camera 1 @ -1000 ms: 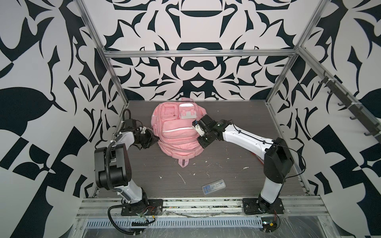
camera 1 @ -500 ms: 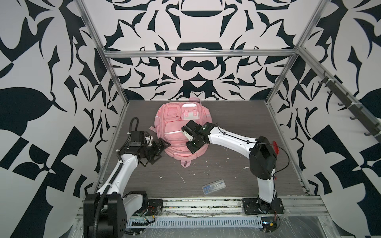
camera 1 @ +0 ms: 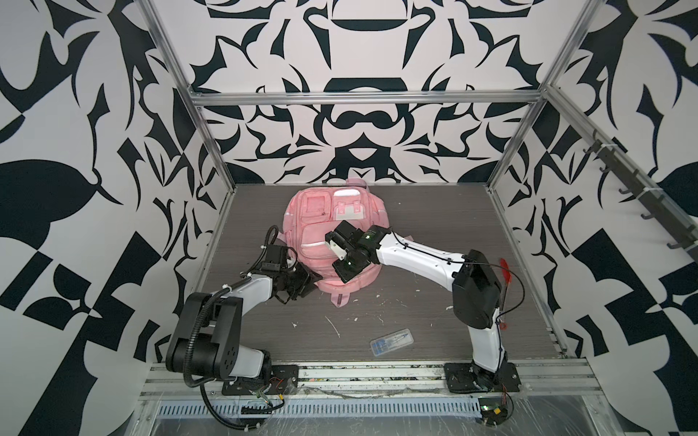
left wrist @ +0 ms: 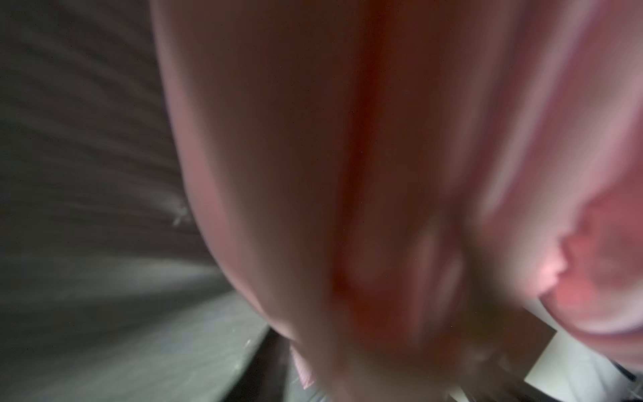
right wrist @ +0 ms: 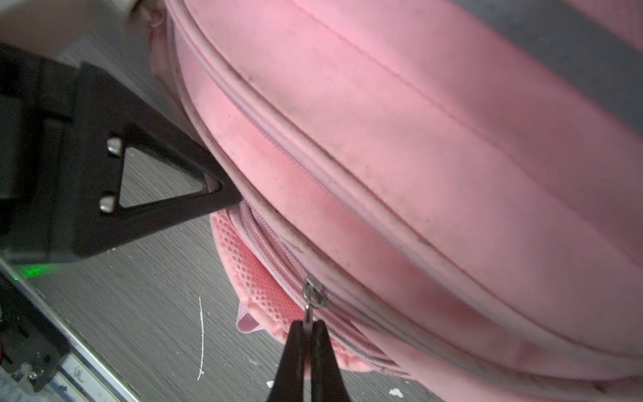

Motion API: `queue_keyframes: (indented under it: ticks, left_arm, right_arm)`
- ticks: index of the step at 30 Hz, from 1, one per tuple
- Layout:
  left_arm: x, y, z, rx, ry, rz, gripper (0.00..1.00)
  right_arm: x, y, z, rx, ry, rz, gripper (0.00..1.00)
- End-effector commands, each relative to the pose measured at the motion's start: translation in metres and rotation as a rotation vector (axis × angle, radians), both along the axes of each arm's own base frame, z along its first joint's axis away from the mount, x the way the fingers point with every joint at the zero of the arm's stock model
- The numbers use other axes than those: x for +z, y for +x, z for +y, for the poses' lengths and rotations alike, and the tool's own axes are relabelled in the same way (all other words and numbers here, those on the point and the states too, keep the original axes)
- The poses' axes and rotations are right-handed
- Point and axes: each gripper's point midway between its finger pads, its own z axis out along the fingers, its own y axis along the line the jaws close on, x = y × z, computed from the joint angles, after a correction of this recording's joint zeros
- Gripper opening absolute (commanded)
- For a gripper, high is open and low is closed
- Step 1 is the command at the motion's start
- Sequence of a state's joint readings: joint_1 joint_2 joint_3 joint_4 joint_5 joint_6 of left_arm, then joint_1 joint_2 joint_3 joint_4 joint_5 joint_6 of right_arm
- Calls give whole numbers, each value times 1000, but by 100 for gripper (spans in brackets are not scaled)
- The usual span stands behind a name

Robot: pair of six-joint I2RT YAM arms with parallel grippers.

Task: Pack books, pencil case, and school supplies into a backpack
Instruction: Zip the student bag at the center of the table.

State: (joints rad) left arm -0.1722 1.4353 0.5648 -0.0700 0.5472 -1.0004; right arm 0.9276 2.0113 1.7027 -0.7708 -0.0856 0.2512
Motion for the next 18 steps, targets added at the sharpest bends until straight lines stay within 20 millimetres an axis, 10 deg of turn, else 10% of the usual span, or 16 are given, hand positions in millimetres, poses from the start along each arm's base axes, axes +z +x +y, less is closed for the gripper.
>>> queue_keyframes:
  ticks: [1, 18]
  left_arm:
    - [7, 19, 0, 10, 3, -55, 0]
    - [6, 45, 110, 5, 235, -57, 0]
  right_arm:
    - [22, -14, 3, 29, 48, -4, 0]
    - [7, 0, -98, 16, -272, -69, 0]
